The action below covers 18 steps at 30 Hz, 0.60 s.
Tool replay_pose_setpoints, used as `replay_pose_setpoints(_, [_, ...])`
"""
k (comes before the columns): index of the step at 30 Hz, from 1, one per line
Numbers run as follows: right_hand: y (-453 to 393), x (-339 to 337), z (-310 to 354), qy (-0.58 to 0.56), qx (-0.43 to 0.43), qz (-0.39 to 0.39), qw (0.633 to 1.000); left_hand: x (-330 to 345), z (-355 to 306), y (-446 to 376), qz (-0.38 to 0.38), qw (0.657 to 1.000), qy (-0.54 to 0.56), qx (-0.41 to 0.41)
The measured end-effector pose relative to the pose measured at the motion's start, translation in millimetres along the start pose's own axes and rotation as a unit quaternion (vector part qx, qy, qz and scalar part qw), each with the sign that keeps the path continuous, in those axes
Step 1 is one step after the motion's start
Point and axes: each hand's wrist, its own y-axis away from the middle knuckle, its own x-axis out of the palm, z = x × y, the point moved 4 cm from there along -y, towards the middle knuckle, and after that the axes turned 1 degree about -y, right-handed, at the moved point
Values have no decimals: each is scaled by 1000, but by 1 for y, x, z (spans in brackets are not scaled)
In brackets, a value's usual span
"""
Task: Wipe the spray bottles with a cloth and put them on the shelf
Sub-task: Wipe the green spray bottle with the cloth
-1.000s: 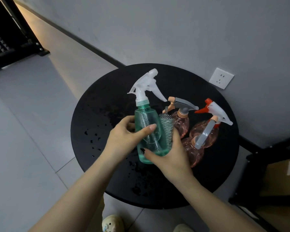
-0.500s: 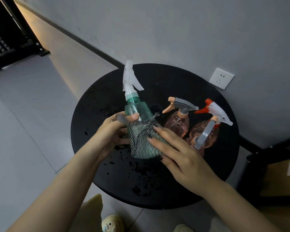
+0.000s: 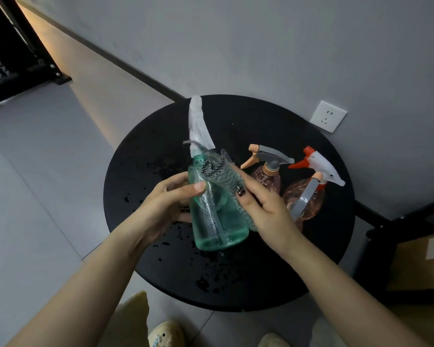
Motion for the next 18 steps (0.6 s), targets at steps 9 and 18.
replay_pose_setpoints(9, [27, 11, -49, -186, 245, -75, 949, -14, 1, -5, -79, 993, -78, 35])
replay_pose_setpoints(18, [40, 17, -84, -323, 380, -162, 851, -1, 32, -27, -146, 977, -145, 51])
